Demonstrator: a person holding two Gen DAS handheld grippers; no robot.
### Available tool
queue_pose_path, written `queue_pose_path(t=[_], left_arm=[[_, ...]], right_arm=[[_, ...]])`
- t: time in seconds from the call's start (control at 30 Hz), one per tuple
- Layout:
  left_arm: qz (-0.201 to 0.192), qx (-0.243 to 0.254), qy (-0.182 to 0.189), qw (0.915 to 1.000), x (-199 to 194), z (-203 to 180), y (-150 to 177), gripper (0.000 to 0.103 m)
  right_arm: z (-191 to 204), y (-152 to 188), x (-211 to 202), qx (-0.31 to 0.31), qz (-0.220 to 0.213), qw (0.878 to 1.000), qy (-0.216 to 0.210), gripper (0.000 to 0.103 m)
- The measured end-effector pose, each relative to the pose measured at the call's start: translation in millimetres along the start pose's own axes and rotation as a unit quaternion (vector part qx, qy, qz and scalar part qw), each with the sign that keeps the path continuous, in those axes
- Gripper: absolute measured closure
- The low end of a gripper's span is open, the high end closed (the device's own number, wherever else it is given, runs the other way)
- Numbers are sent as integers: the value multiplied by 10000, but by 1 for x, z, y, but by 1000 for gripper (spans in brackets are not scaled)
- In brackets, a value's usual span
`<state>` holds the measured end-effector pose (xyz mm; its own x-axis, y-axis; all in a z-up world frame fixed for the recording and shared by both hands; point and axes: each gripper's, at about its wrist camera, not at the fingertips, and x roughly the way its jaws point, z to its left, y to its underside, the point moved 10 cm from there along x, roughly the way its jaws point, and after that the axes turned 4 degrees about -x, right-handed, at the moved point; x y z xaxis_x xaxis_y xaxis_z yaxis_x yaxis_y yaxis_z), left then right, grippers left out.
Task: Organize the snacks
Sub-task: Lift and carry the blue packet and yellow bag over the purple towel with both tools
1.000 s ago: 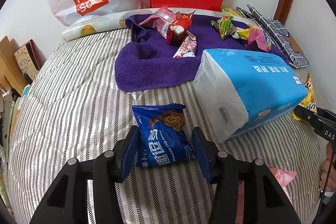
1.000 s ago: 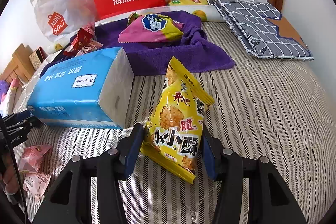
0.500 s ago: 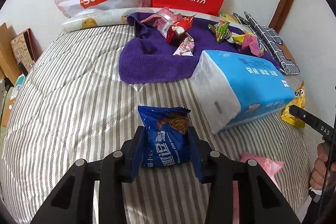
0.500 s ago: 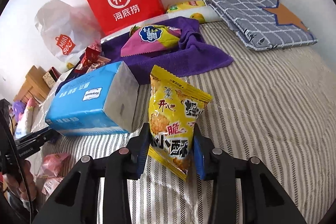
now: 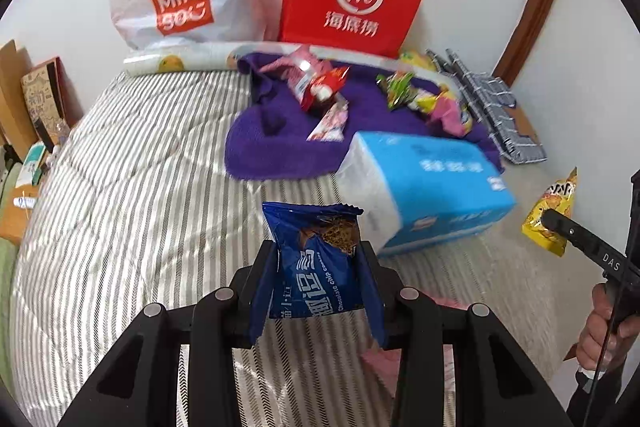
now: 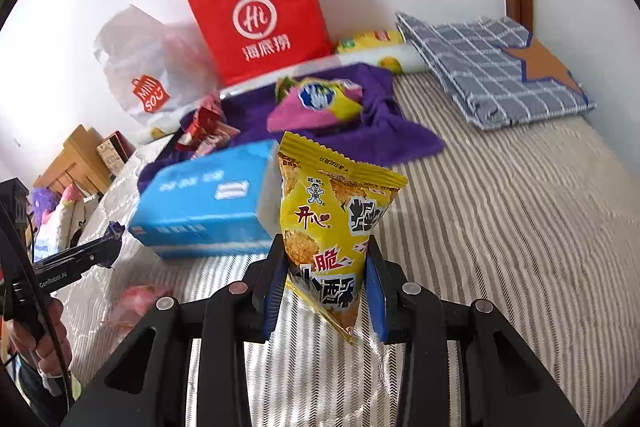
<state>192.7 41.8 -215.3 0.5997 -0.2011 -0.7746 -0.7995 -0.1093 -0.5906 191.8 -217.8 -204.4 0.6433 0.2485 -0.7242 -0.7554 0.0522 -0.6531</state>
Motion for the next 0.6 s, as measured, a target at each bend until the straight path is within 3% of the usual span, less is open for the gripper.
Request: queue_pose_path(t=[0.3, 0.6], left_arm=[[-281, 3, 173, 9995, -19, -18, -45, 65], [-568, -15, 159, 9983, -24, -22, -108, 65]], right_arm=[[19, -53, -21, -239, -318, 9992, -4, 67], [39, -116, -14, -477, -578, 9971, -102, 67]])
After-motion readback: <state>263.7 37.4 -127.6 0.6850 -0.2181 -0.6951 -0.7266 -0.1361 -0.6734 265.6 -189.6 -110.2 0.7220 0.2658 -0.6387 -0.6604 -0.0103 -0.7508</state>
